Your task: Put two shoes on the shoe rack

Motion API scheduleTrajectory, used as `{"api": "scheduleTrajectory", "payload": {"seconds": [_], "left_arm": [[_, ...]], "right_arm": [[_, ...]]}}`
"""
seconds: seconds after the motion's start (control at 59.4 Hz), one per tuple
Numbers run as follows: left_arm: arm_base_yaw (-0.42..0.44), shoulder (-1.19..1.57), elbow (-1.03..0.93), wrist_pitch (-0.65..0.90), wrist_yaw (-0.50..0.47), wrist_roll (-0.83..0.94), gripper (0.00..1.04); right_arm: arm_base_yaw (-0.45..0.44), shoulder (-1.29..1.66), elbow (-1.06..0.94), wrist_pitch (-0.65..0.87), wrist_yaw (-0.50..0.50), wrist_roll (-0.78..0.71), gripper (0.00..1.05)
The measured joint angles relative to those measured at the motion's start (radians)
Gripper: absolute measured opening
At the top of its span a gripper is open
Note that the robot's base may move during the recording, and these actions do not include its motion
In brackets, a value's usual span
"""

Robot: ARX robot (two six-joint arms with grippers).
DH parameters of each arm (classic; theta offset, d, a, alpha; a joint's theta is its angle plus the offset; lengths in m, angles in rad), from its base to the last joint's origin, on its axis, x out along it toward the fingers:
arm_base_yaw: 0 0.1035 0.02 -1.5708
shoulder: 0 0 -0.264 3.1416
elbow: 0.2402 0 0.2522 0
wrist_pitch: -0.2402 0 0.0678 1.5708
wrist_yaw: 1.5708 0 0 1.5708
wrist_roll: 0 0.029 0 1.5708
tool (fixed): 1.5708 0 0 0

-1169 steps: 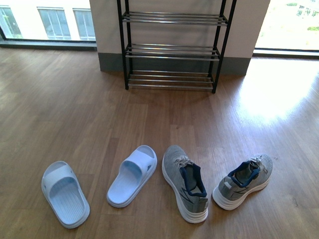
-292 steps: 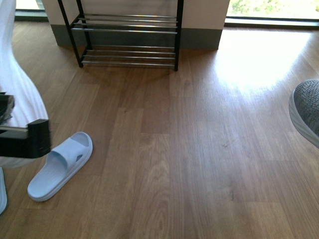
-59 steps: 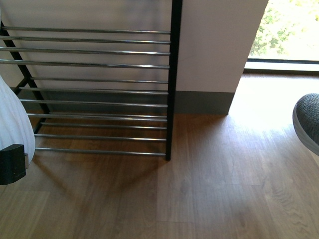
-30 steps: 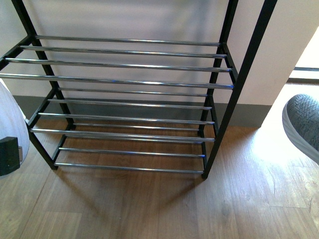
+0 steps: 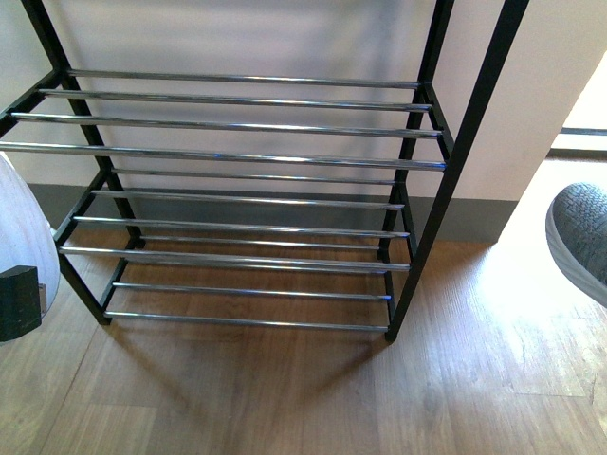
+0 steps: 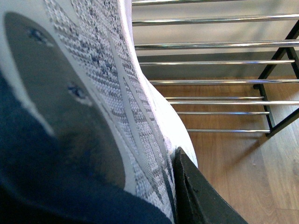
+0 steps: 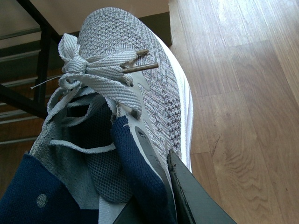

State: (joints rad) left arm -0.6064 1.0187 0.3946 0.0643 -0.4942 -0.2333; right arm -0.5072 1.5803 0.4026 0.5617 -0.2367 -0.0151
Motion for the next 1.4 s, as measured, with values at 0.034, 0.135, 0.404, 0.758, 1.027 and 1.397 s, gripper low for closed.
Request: {"api": "scheduleTrajectory", "payload": {"seconds": [0.034,0.135,0.404,0.758,1.027,1.397], "left_arm": [[0.000,0.000,0.000,0.000,0.000,0.000,0.03],[0.000,0.000,0.000,0.000,0.001,0.000,0.03],[0.000,0.000,0.000,0.000,0.001,0.000,0.03],[0.000,0.000,0.000,0.000,0.000,0.000,0.03],[0.000,0.000,0.000,0.000,0.000,0.000,0.03],[0.000,0.000,-0.001,0.000,0.003,0.000,0.03]], "right_arm": [[0.000,0.000,0.000,0.000,0.000,0.000,0.01],[0.000,0.000,0.000,0.000,0.000,0.000,0.01],[0.000,0.000,0.000,0.000,0.000,0.000,0.01],[0.000,0.000,0.000,0.000,0.001,0.000,0.01],[0.000,0.000,0.000,0.000,0.001,0.000,0.01],[0.000,0.000,0.000,0.000,0.000,0.000,0.01]]}}
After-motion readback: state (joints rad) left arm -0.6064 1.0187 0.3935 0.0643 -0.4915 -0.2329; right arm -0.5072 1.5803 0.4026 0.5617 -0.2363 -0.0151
